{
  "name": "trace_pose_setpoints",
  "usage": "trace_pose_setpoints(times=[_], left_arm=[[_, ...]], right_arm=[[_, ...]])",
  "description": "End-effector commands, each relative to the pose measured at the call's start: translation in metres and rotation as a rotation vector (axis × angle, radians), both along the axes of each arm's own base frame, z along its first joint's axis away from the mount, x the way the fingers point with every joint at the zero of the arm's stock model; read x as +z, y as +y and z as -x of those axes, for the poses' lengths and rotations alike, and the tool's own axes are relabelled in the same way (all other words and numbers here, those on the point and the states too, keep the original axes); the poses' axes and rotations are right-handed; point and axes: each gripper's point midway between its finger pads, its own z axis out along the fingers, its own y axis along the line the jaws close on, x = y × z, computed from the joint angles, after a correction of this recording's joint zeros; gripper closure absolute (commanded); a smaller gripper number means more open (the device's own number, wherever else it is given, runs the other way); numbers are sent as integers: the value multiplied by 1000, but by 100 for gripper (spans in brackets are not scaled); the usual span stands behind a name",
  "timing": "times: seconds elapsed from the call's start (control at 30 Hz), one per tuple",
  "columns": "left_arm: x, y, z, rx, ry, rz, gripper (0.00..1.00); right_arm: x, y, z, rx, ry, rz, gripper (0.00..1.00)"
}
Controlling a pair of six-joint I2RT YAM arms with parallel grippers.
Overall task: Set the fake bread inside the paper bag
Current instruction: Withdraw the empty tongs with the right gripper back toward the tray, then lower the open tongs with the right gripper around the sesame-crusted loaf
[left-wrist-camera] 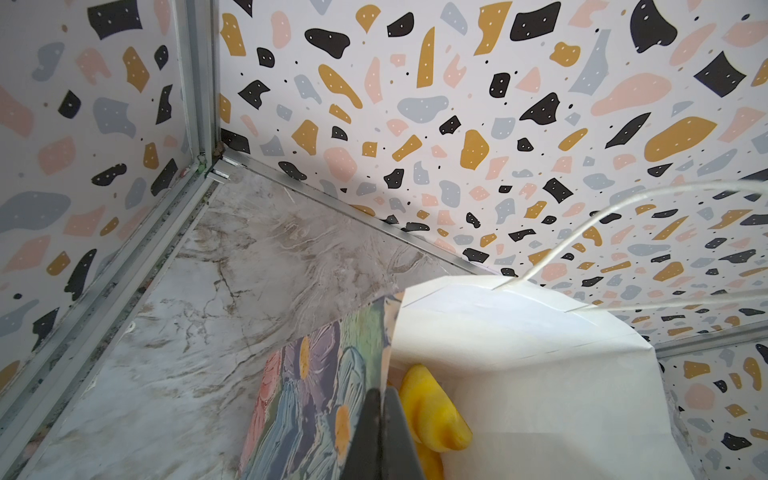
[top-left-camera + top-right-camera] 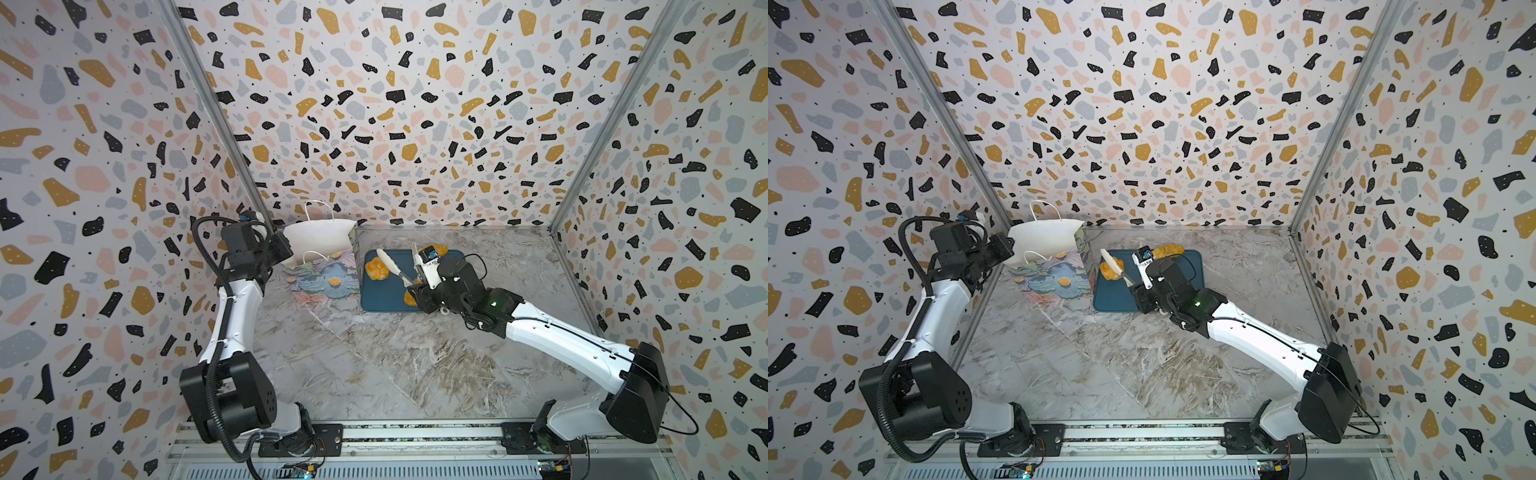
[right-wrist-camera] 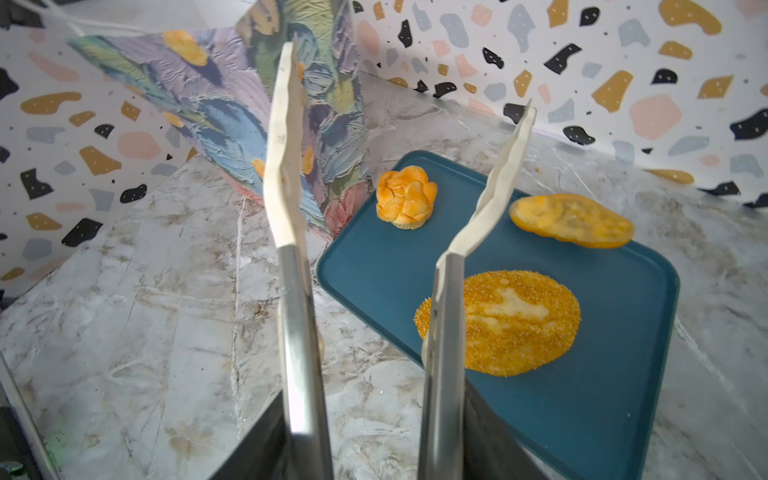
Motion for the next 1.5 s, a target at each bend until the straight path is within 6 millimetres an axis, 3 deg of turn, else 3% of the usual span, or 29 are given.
trace_pose_setpoints(times=[0.0, 0.63, 0.87, 1.47], left_arm=[[11, -1, 1, -7, -41, -8, 100], [12, -2, 2, -9, -44, -8, 100], [15, -2, 3, -9, -49, -8, 100], [15, -3, 2, -10, -53, -3, 100]], right_arm=[[23, -10, -5, -65, 20, -125, 43], [-14, -47, 5, -125, 261, -216, 46], [-34, -74, 2, -223, 351, -223, 47], [-86, -76, 19, -255, 548, -194, 47]])
